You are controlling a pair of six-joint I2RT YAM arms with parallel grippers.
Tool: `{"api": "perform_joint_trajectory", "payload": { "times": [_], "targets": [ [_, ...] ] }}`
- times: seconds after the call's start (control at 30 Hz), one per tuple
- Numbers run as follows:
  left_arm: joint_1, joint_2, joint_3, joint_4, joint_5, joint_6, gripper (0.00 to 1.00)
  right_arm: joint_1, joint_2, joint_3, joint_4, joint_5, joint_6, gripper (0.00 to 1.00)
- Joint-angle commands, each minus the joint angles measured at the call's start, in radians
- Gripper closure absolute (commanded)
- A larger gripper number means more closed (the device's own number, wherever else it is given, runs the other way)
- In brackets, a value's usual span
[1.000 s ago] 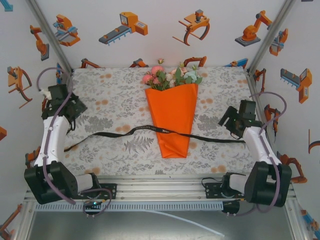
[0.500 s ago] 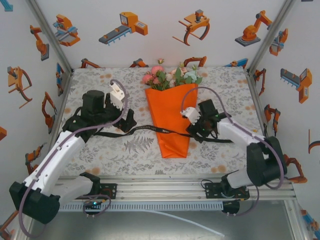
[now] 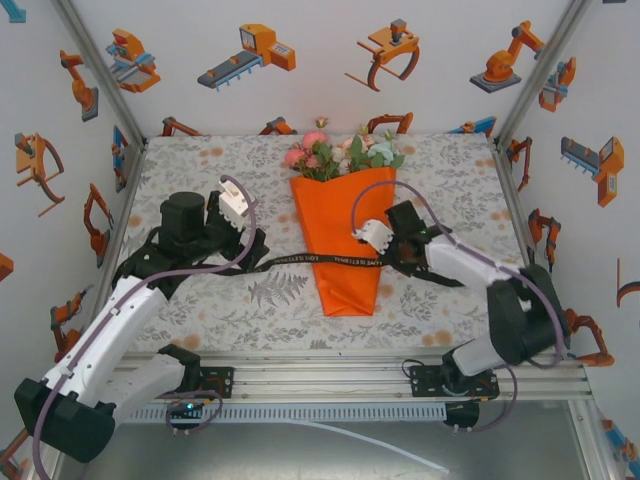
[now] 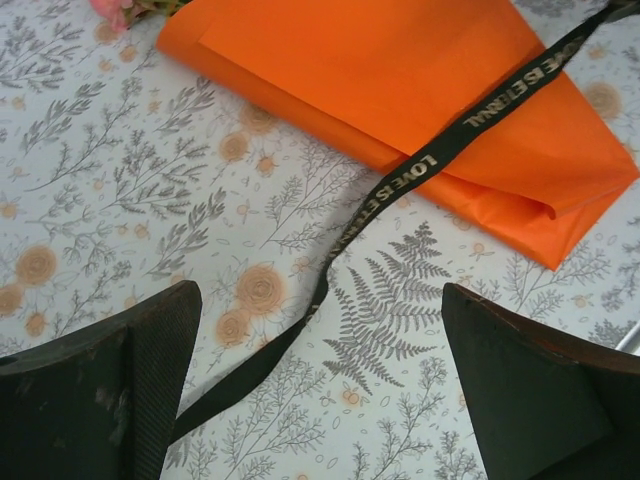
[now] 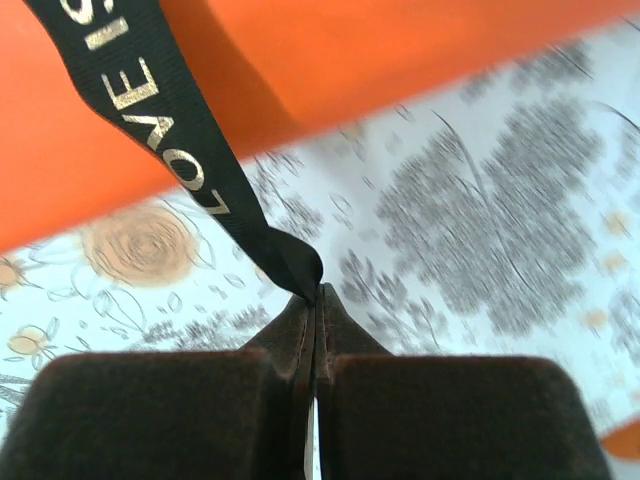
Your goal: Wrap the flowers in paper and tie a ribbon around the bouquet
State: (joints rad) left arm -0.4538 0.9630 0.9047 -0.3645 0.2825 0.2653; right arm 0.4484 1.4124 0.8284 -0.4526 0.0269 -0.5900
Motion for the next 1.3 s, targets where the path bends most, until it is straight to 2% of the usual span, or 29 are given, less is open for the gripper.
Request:
{"api": "perform_joint_trajectory", "payload": {
  "times": [0.0,0.1,0.17,0.2,0.23,0.27,0.3,0.37,0.43,0.53,0.6,0.67,0.73,0.83,0.93,1.07,1.13,1.27],
  "targets": [
    [-0.003,-0.009,-0.017,0.051,-0.033,-0.019,0.03,-0.004,-0.219,-0.098,0.015,0.208,0.088,1.0],
    [-0.003,-0.01,-0.021,0.06,-0.04,-0.05,0.03,-0.011,-0.437,-0.215,0.032,0.327,0.148,1.0],
    [-0.004,-0.008,-0.029,0.082,-0.036,-0.08,0.03,-0.013,-0.506,-0.255,0.055,0.394,0.201,1.0],
    [-0.005,-0.006,-0.032,0.095,-0.032,-0.104,0.03,-0.012,-0.518,-0.251,0.054,0.417,0.228,0.91],
    [-0.004,-0.001,-0.032,0.104,-0.03,-0.129,0.03,-0.013,-0.518,-0.242,0.052,0.441,0.263,0.69],
    [-0.004,0.003,-0.031,0.114,-0.029,-0.167,0.03,-0.012,-0.513,-0.225,0.037,0.446,0.302,0.28],
    [-0.003,0.006,-0.033,0.123,-0.027,-0.198,0.03,-0.013,-0.51,-0.204,0.007,0.414,0.327,0.02],
    [-0.005,0.016,-0.045,0.144,-0.017,-0.279,0.03,-0.012,-0.531,-0.154,-0.054,0.277,0.364,0.01],
    [-0.006,0.033,-0.053,0.159,-0.011,-0.388,0.03,-0.013,-0.574,-0.127,-0.044,0.159,0.431,0.01],
    [-0.009,0.102,-0.067,0.178,-0.028,-0.625,0.01,-0.019,-0.57,-0.098,0.063,0.03,0.706,0.02],
    [-0.016,0.176,-0.065,0.183,-0.015,-0.767,0.06,-0.029,-0.471,-0.044,0.072,-0.07,0.85,0.04],
    [-0.032,0.27,-0.045,0.178,-0.037,-0.894,0.16,-0.033,-0.32,0.048,0.021,-0.056,1.033,0.04],
    [-0.042,0.365,-0.014,0.189,-0.034,-0.97,0.2,-0.056,-0.177,0.113,0.0,-0.112,1.14,0.03],
    [-0.058,0.495,0.016,0.291,-0.024,-1.034,0.14,-0.072,-0.024,0.159,0.003,-0.126,1.189,0.03],
    [-0.064,0.621,0.058,0.383,0.008,-1.047,0.07,-0.117,0.037,0.127,0.081,-0.172,1.202,0.04],
    [-0.081,0.756,0.123,0.407,0.003,-1.017,0.05,-0.143,0.091,0.079,0.182,-0.279,1.184,0.08],
    [-0.08,0.829,0.152,0.437,0.05,-1.02,0.05,-0.142,0.114,0.055,0.223,-0.319,1.19,0.09],
    [-0.088,0.911,0.179,0.485,0.118,-1.055,0.05,-0.142,0.12,0.012,0.252,-0.323,1.192,0.1]
  ]
}}
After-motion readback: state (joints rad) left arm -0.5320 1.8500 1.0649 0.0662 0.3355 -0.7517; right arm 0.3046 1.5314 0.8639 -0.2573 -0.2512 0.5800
